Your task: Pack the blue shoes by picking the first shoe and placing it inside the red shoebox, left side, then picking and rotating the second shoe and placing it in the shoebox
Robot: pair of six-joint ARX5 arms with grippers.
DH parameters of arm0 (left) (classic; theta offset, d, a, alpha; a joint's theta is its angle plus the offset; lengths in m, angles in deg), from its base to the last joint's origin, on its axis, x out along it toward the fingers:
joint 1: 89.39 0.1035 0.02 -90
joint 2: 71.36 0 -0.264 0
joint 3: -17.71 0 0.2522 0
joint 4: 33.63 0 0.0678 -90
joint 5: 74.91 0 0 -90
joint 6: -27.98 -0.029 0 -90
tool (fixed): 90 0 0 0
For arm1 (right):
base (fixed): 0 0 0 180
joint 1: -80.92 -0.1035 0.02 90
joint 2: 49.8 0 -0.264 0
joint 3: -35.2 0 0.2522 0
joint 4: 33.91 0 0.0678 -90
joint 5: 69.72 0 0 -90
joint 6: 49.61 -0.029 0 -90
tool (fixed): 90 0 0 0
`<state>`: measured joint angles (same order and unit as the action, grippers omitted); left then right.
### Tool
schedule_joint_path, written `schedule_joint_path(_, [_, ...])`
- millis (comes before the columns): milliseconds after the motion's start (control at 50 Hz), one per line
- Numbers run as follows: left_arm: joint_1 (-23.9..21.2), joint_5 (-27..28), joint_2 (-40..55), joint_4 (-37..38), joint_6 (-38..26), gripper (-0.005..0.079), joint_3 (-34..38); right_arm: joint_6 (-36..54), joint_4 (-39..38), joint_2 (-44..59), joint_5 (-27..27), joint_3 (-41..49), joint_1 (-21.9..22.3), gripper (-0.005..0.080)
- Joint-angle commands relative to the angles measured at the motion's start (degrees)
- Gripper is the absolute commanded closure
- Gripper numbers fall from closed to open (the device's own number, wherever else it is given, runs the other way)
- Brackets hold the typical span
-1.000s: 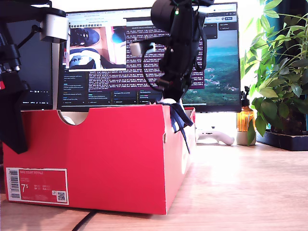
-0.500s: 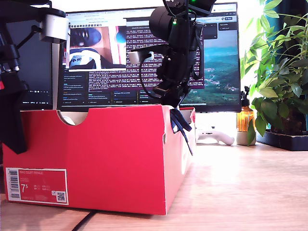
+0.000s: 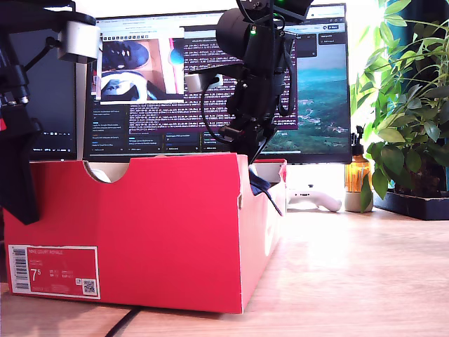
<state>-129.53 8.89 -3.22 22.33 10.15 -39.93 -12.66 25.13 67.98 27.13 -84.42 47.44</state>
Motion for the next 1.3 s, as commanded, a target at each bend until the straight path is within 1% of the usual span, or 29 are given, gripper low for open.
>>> schedule_joint_path(0, [-0.11, -0.07, 0.9, -0.35, -0.17, 0.0762, 0.37, -1.27, 0.63, 0.0, 0.2, -2.73, -0.66, 0.05])
schedule_joint_path(80, [-0.11, -0.04, 0.9, -0.35, -0.17, 0.0762, 0.37, -2.99, 3.26, -0.04, 0.48, -6.1, -0.72, 0.0505])
schedule_joint_path(220, [-0.11, -0.02, 0.9, -1.36, -0.17, 0.0761, 0.37, -11.45, 6.82, -0.04, 0.59, -11.13, -0.74, 0.0516])
schedule_joint_path(280, [-0.11, 0.0, 0.9, -2.01, -0.07, 0.0762, 0.37, -15.26, 8.0, -0.04, 0.57, -12.79, -0.74, 0.0569])
schedule_joint_path(320, [-0.11, 0.02, 0.9, -2.14, -0.04, 0.0761, 0.37, -17.38, 8.74, -0.04, 0.33, -13.57, -0.74, 0.0619])
schedule_joint_path(380, [-0.11, 0.0, 0.9, -2.27, 0.07, 0.0762, 0.37, -18.91, 9.84, -0.04, -0.07, -14.38, -0.61, 0.0682])
schedule_joint_path(460, [-0.11, 0.0, 0.9, -2.23, 0.39, 0.0761, 0.37, -20.37, 10.78, -0.04, -0.35, -14.64, -0.59, 0.0728])
schedule_joint_path(580, [-0.11, 0.02, 0.9, -0.85, 3.32, 0.0761, 0.37, -21.49, 11.54, -0.04, -0.35, -14.64, -0.59, 0.0736])
schedule_joint_path(760, [-0.11, 0.0, 0.9, -1.07, 3.52, 0.0762, 0.37, -22.21, 11.82, -0.04, -0.52, -14.64, -0.59, 0.0737])
schedule_joint_path(900, [-0.11, -0.37, 0.83, 2.71, 4.04, 0.0762, 0.37, -22.21, 12.79, -0.04, -0.52, -14.64, -0.57, 0.0737])
schedule_joint_path(1060, [-0.11, -2.89, 0.31, 6.45, 4.63, 0.0762, 0.37, -22.21, 12.94, -0.04, -0.52, -14.64, -0.59, 0.0737])
schedule_joint_path(1140, [-0.11, -4.26, -0.94, 7.48, 5.92, 0.0762, 0.37, -22.21, 12.94, -0.04, -0.55, -14.64, -0.59, 0.0737])
schedule_joint_path(1280, [-0.11, -4.57, -5.66, 7.74, 7.23, 0.0762, 0.37, -22.4, 13.03, -0.04, -0.94, -14.64, -0.59, 0.0737])
